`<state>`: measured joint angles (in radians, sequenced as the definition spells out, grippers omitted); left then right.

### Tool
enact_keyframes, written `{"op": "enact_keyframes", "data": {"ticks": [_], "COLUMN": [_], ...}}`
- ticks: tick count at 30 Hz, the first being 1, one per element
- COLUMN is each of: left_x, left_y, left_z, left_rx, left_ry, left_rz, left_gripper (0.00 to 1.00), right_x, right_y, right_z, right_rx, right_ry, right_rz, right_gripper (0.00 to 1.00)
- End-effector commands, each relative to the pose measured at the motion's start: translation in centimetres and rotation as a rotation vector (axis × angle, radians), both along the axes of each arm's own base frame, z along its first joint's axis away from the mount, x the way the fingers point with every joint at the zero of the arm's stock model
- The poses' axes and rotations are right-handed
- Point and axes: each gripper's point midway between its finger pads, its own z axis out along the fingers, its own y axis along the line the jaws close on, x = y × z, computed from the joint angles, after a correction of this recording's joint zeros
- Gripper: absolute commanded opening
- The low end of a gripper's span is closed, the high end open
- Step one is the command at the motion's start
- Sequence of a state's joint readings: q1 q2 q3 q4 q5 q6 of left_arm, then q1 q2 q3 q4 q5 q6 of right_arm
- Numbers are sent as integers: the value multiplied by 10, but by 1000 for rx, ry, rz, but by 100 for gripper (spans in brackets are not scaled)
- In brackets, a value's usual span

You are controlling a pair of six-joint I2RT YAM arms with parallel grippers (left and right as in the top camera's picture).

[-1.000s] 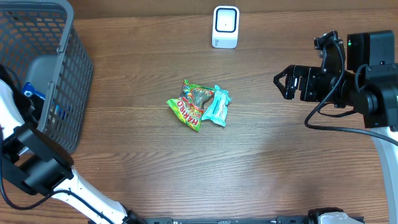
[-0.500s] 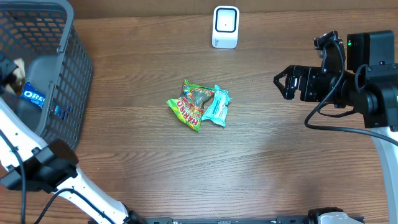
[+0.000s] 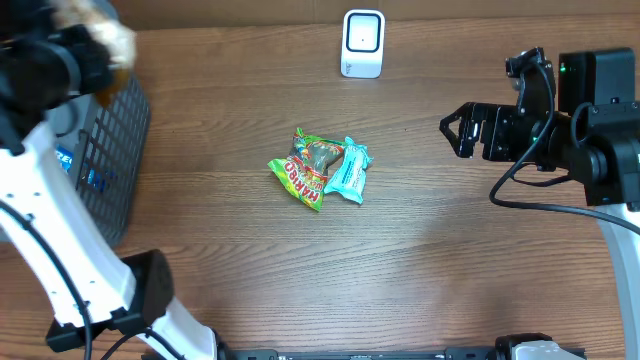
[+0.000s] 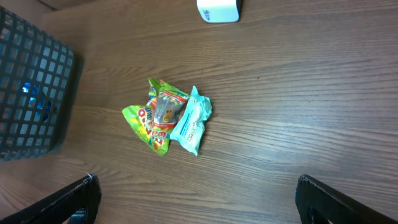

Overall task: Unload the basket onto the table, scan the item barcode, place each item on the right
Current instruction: 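Grasp the clear-wrapped bread pack in the basket with the left gripper, then carry the bread pack to the table center and release it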

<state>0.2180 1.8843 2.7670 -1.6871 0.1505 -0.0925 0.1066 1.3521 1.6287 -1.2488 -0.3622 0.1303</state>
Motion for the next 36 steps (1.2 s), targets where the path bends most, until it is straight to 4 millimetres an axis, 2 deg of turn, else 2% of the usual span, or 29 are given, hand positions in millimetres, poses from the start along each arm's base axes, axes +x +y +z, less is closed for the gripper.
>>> {"op": "enact_keyframes", "data": {"ticks": [1, 5, 9, 11, 15, 18, 20, 23, 24, 25, 28, 29, 32, 34, 36], "left_x": [11, 11, 10, 12, 11, 4, -5, -14, -15, -15, -15, -14, -12, -7, 3], "left_y": [-42, -84, -110, -125, -152, -169, -177, -184, -186, -187, -187, -187, -186, -183, -180], "left_z": [-31, -87, -155, -196, -260, -298, -316, -327, -327, -327, -322, -321, -306, -287, -260], "left_rx": [-8, -27, -26, -22, -42, -60, -67, -71, -69, -67, -67, -67, -67, -65, -63], "left_ry": [102, 298, 496, 573, 663, 717, 770, 810, 813, 813, 811, 810, 803, 778, 729], "left_rz": [-152, -250, -295, -329, -388, -429, -440, -456, -460, -464, -465, -465, -465, -469, -465], "left_gripper": [4, 4, 4, 4, 4, 4, 4, 6, 11, 21, 39, 41, 43, 43, 42], "right_x": [1, -1, 1, 1, 0, 0, 0, 0, 0, 0, 0, 0, 0, -1, -1], "right_y": [1, 1, 1, 2, 1, 1, 1, 1, 1, 1, 1, 1, 1, 1, 1], "right_z": [9, 8, 9, 10, 9, 9, 9, 9, 9, 9, 9, 9, 9, 8, 8], "right_rx": [-1, -2, -1, 0, -1, -1, -1, -1, -1, -1, -1, -1, -1, -1, -1], "right_ry": [-31, -25, -33, -36, -31, -28, -27, -26, -28, -28, -28, -27, -26, -24, -23], "right_rz": [7, 7, 7, 7, 7, 7, 7, 7, 7, 7, 7, 7, 7, 7, 7], "right_gripper": [100, 100, 100, 100, 100, 100, 100, 100, 100, 100, 100, 100, 100, 100, 100]}}
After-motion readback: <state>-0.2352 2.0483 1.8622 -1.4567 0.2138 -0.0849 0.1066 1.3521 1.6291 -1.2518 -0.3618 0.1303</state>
